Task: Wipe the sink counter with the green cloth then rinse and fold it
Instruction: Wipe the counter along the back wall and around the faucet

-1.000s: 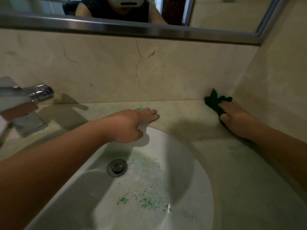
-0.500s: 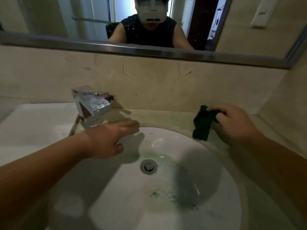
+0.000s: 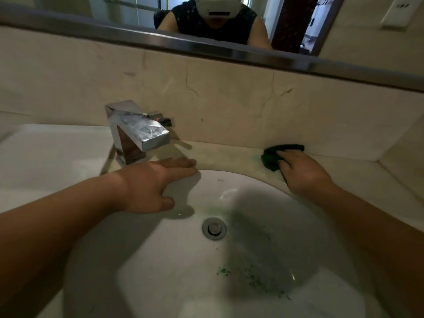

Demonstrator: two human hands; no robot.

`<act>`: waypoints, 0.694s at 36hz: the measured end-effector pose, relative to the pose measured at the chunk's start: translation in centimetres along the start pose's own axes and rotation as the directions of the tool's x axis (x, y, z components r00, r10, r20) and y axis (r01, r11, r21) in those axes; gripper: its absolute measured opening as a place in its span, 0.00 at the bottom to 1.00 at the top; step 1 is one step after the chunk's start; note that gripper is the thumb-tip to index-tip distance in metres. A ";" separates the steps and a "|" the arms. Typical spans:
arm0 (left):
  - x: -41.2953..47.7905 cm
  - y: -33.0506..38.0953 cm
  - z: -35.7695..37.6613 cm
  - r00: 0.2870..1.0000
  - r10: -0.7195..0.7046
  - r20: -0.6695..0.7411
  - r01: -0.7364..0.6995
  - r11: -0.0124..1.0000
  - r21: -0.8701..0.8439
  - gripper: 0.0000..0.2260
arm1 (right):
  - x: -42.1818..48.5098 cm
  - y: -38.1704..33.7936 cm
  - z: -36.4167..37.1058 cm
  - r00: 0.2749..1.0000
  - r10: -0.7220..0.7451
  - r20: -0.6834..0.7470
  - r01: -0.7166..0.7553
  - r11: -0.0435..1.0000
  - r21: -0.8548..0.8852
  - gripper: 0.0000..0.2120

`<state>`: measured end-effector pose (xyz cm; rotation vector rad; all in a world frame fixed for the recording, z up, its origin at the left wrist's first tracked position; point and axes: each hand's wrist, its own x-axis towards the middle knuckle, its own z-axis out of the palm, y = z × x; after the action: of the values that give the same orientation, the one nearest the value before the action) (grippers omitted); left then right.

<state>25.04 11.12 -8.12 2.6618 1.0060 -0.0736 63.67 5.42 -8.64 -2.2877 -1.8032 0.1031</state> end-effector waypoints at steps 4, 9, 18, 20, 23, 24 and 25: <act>0.1 -0.2 0.0 1.000 0.012 -0.011 -0.012 1.000 -0.007 0.45 | -0.1 -1.3 -0.2 0.994 -0.105 0.023 0.103 0.993 0.063 0.21; -0.4 0.1 -0.1 0.999 0.033 -0.031 -0.033 0.999 -0.014 0.42 | -1.4 -3.7 -1.4 0.957 -0.283 0.056 0.273 0.951 0.143 0.18; -2.4 0.4 -0.5 0.989 0.122 0.079 -0.121 0.993 -0.018 0.34 | -4.8 -4.6 -6.4 0.946 -0.320 0.055 0.303 0.930 0.208 0.15; -2.5 0.4 -0.3 0.988 0.130 0.084 -0.129 0.991 -0.017 0.33 | -3.7 -2.6 -6.7 0.975 -0.216 -0.052 0.221 0.965 0.139 0.16; -2.1 0.7 -0.1 0.987 0.135 0.092 -0.137 0.990 0.018 0.31 | -2.6 -1.1 -4.1 0.997 -0.055 0.058 0.050 0.996 0.073 0.20; -2.0 0.7 0.0 0.987 0.132 0.091 -0.135 0.991 0.023 0.31 | -2.4 -0.9 -2.8 0.995 -0.034 0.093 0.029 0.998 0.054 0.22; -1.9 0.7 -0.1 0.988 0.132 0.082 -0.134 0.991 0.022 0.30 | -2.1 -1.1 -1.6 0.995 -0.035 0.093 0.032 0.999 0.037 0.23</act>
<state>24.07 9.46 -7.62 2.7190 0.8058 -0.1659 62.46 3.41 -6.99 -2.2631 -1.8684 0.2386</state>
